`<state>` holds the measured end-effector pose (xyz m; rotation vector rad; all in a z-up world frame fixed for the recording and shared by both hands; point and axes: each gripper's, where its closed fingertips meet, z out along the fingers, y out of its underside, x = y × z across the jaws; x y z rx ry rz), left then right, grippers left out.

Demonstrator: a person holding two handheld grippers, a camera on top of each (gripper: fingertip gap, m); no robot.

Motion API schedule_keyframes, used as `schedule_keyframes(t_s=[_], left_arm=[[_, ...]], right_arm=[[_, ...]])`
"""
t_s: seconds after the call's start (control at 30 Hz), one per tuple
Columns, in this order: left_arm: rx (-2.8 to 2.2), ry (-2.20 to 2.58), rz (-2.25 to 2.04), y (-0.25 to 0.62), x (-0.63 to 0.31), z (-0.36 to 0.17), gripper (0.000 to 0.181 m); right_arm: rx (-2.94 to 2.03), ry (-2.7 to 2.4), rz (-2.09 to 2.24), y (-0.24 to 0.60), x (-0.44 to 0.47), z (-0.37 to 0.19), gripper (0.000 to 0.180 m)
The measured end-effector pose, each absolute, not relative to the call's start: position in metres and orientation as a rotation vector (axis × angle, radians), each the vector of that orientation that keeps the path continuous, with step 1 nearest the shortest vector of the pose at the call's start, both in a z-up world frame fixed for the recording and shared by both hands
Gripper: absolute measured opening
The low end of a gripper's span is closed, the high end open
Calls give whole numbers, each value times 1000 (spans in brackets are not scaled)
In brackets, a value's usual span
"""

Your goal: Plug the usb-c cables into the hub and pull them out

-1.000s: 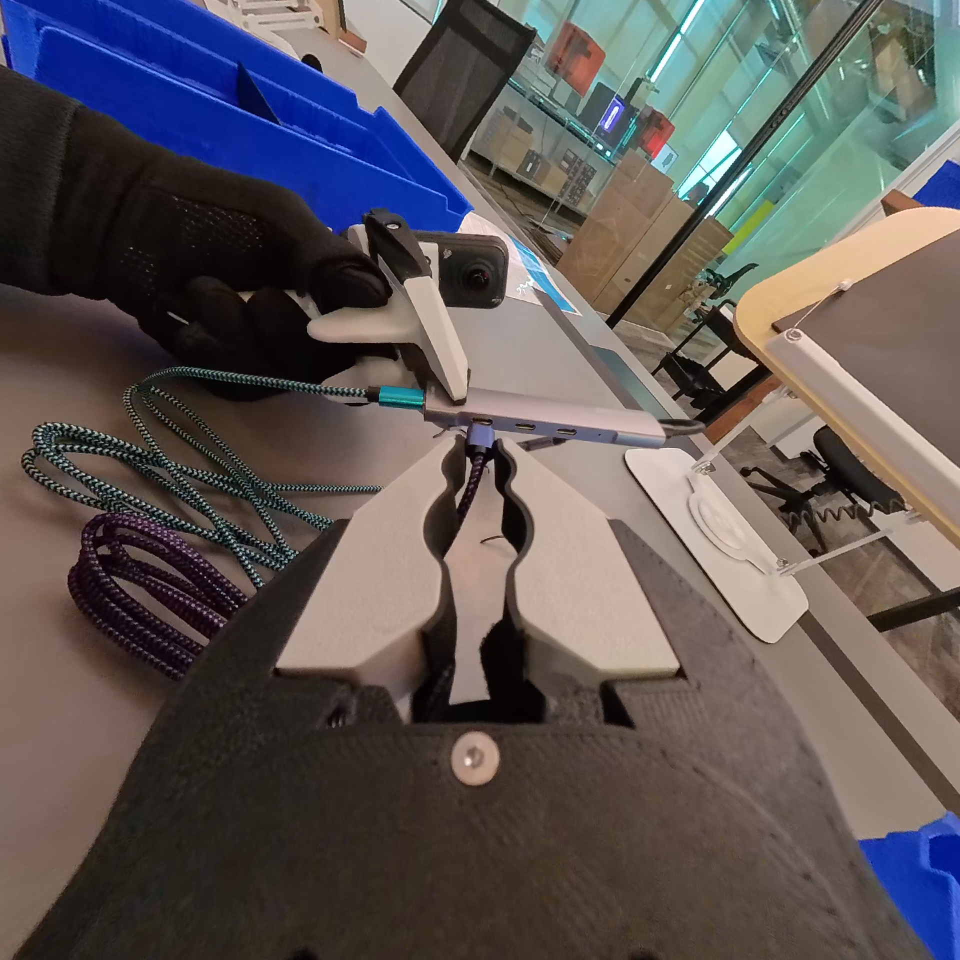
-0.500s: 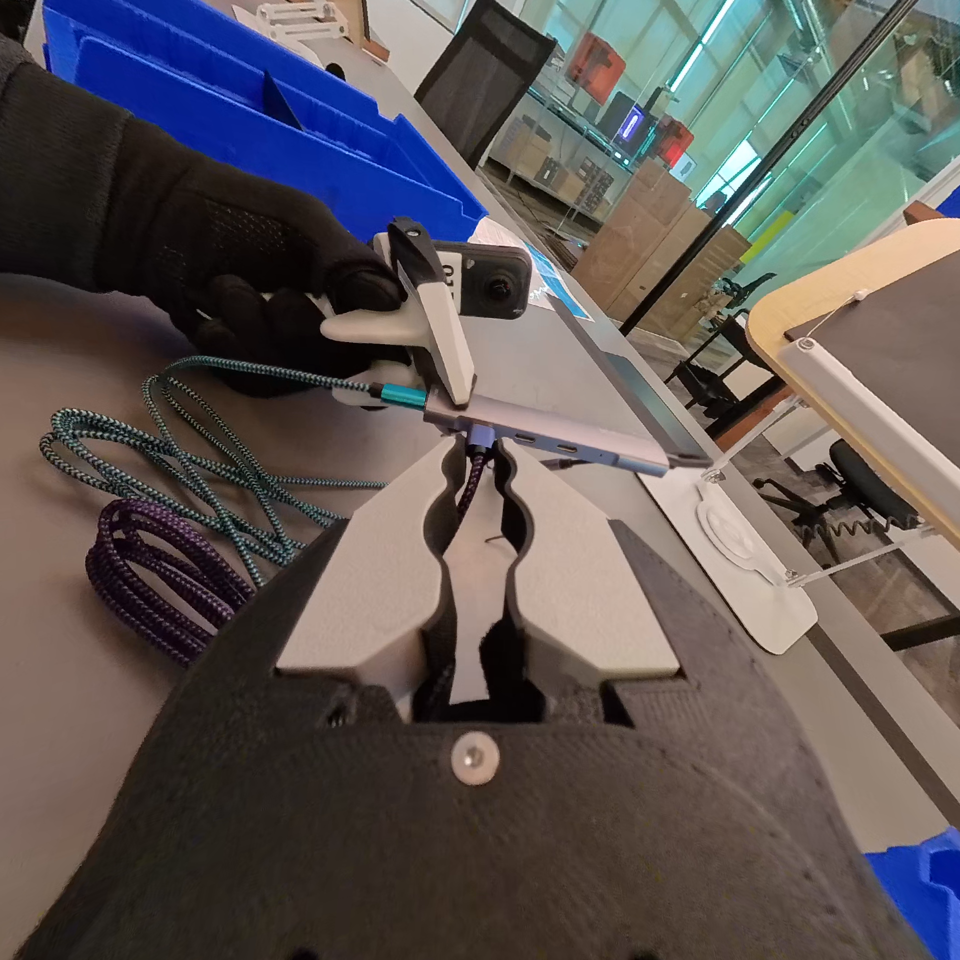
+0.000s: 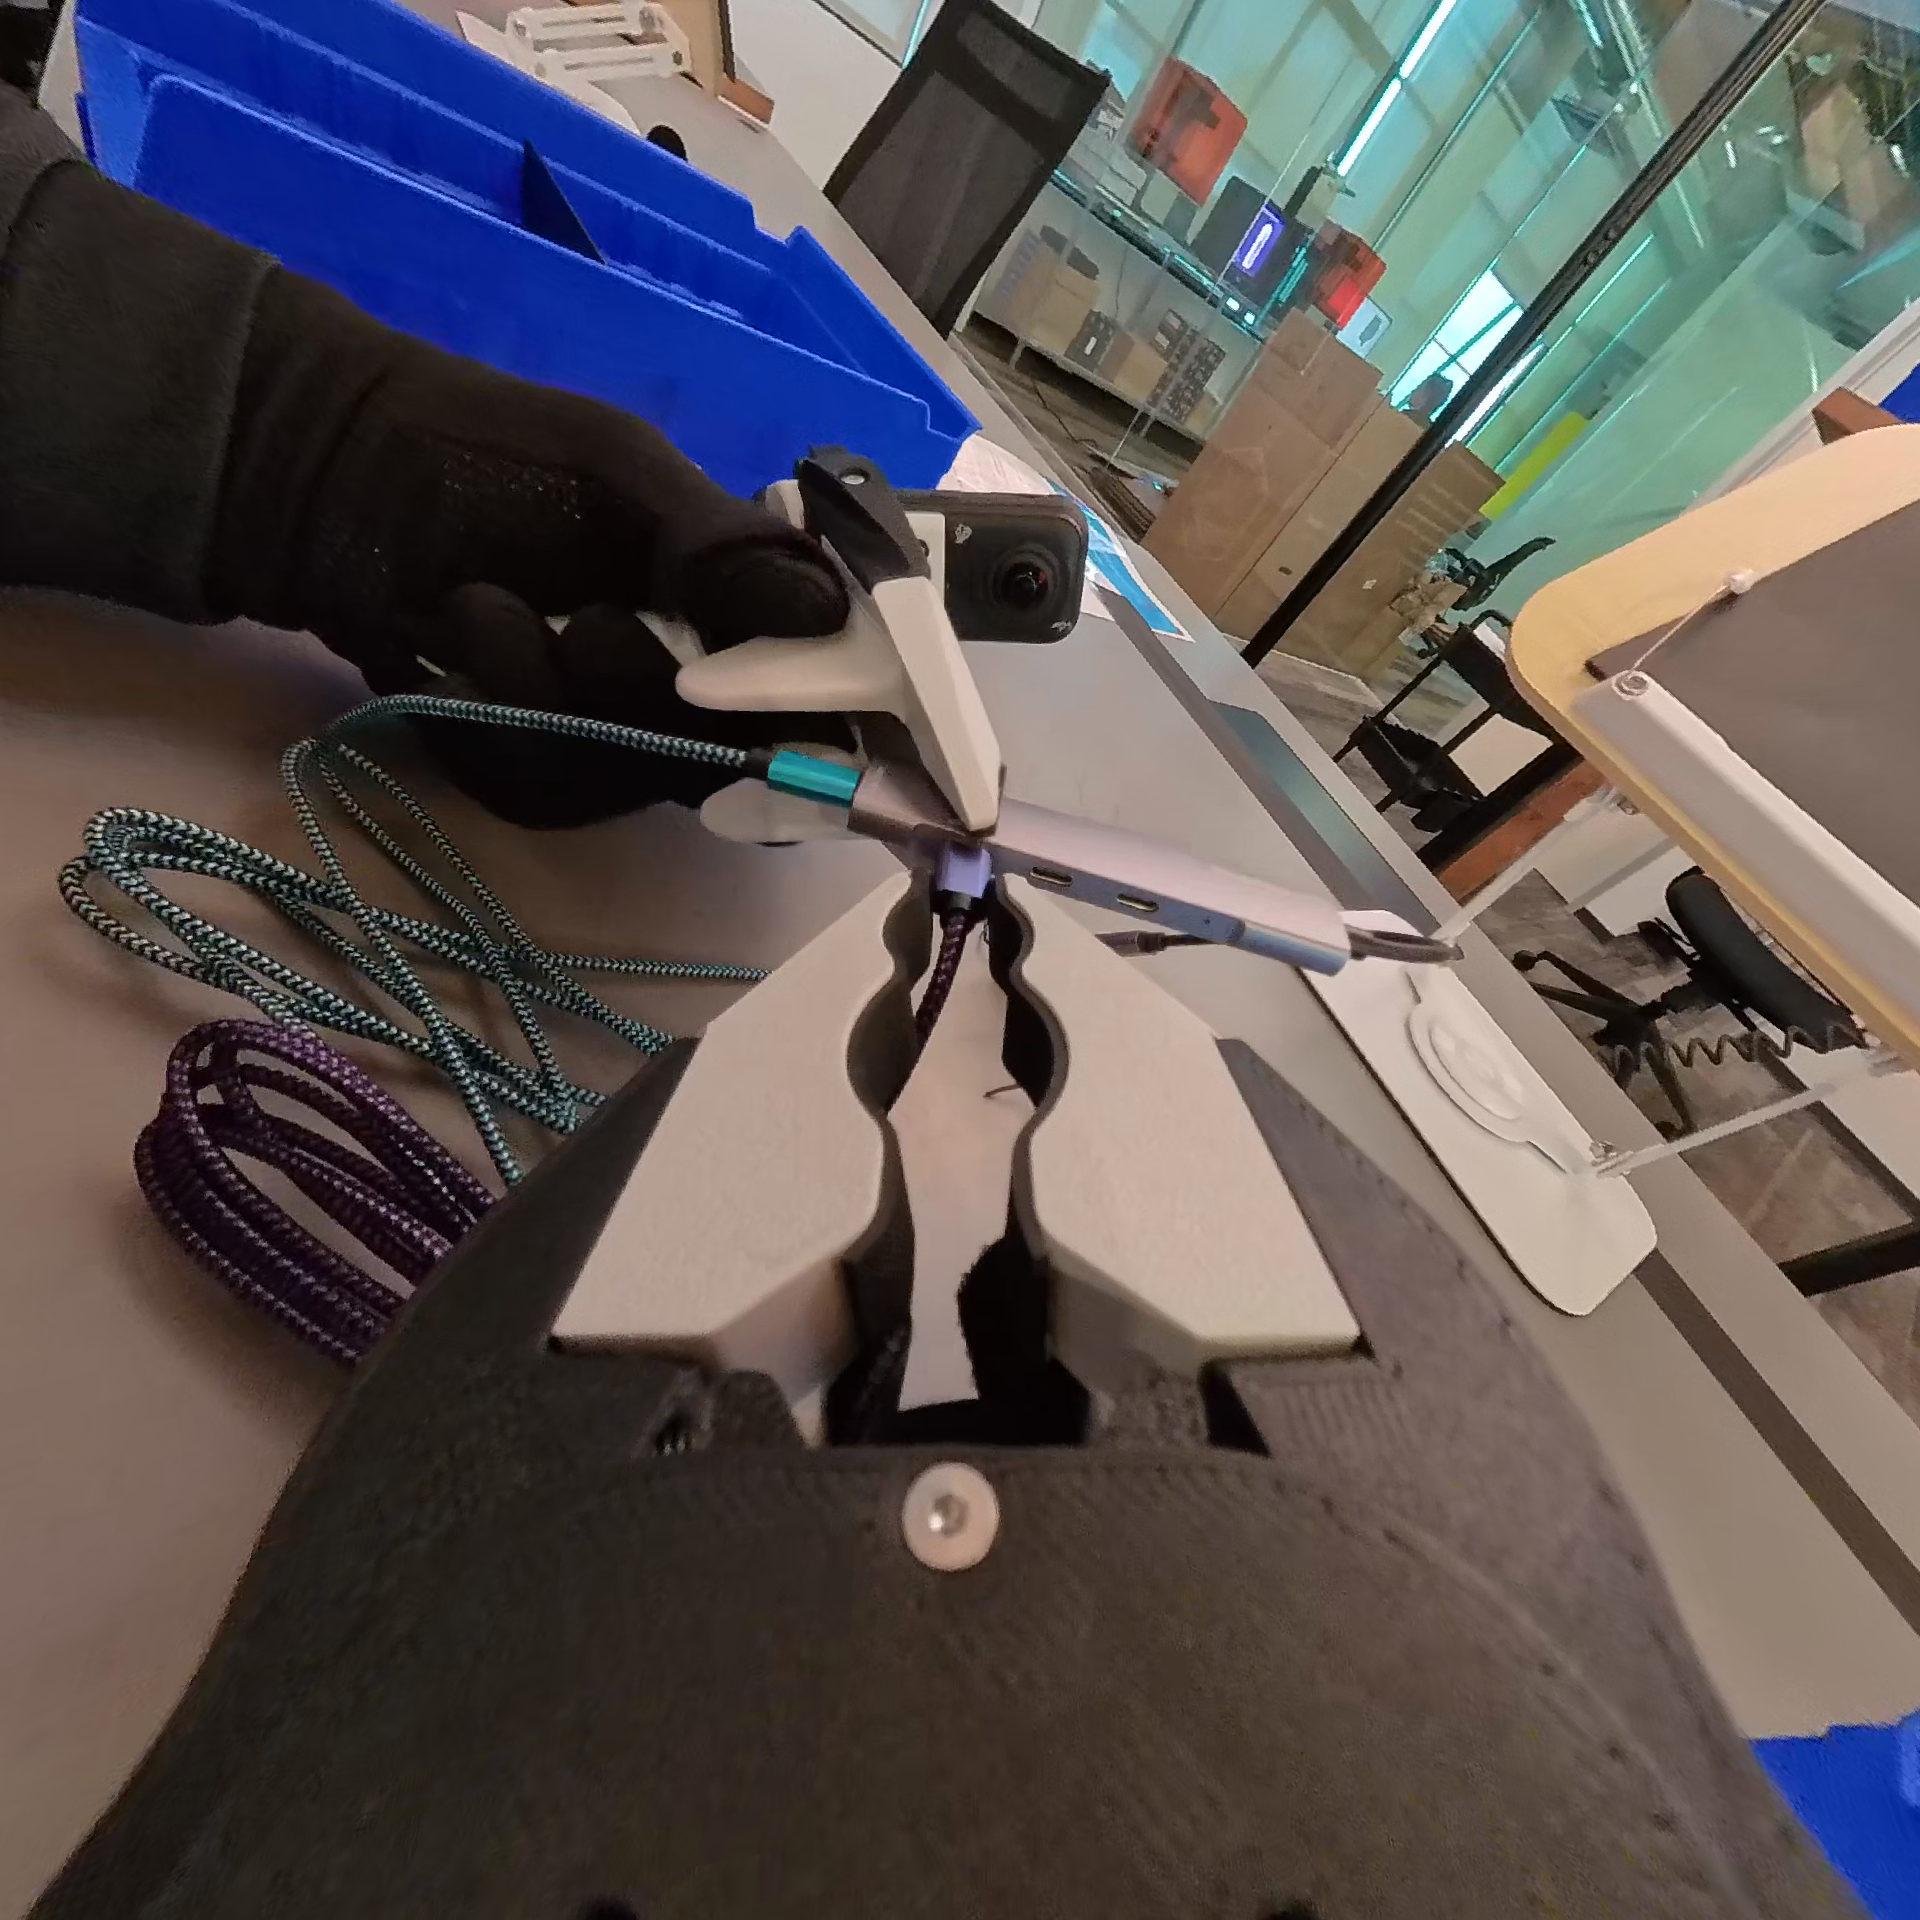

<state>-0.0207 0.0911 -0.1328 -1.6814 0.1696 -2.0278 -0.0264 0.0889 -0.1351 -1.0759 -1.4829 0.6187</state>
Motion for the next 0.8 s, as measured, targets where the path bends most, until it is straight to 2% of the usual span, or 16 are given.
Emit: schedule_keyframes(t_s=[0.13, 0.2, 0.8], left_arm=[[-1647, 126, -2062, 94, -23, -131, 16], [-1669, 128, -2037, 95, -22, -133, 9], [-1642, 100, -2055, 97, -23, -131, 7]], right_arm=[[-1085, -1480, 604, 90, -29, -136, 8], [-1084, -1473, 607, 89, -28, -136, 8], [-1078, -1457, 592, 91, -26, -134, 8]])
